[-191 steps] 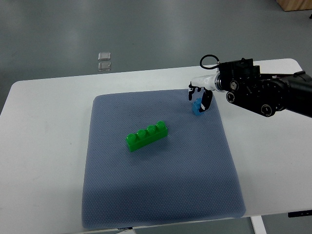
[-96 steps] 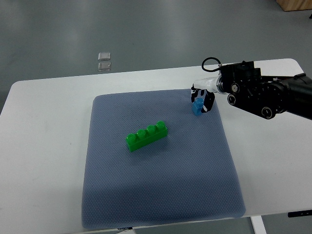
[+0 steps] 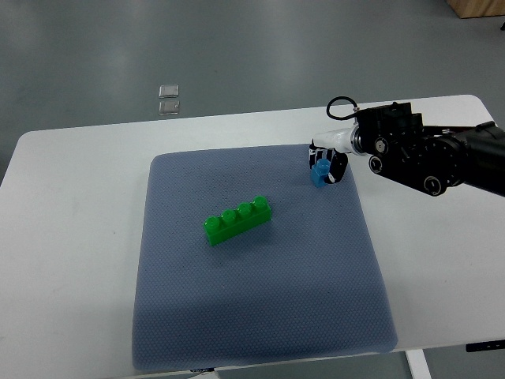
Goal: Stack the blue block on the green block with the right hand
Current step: 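Close the right hand fingers on the blue block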
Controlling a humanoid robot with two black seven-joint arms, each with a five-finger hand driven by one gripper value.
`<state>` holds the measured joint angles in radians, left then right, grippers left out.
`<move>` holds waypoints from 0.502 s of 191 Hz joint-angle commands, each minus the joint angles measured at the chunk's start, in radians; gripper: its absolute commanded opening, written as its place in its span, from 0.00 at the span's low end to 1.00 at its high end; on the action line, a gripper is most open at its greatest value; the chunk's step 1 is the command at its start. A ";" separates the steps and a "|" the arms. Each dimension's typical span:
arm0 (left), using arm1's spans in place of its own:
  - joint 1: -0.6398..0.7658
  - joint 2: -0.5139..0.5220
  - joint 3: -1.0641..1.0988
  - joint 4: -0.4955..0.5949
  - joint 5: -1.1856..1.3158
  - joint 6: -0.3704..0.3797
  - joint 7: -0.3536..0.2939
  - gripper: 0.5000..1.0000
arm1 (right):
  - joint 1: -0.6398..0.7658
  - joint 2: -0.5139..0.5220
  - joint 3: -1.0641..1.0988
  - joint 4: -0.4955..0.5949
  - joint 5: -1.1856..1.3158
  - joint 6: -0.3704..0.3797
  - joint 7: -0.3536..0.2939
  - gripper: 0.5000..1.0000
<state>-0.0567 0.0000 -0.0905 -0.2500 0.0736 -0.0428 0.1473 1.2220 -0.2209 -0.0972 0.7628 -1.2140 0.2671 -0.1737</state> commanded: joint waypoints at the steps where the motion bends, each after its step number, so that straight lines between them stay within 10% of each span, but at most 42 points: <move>1: 0.000 0.000 0.000 0.000 0.000 0.000 0.000 1.00 | 0.001 0.000 0.001 0.000 -0.004 -0.002 0.002 0.41; 96: 0.000 0.000 -0.002 0.002 0.000 0.000 0.000 1.00 | 0.001 -0.003 -0.001 0.004 -0.018 -0.002 0.020 0.27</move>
<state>-0.0567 0.0000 -0.0905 -0.2500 0.0736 -0.0428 0.1480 1.2221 -0.2225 -0.0984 0.7642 -1.2277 0.2653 -0.1590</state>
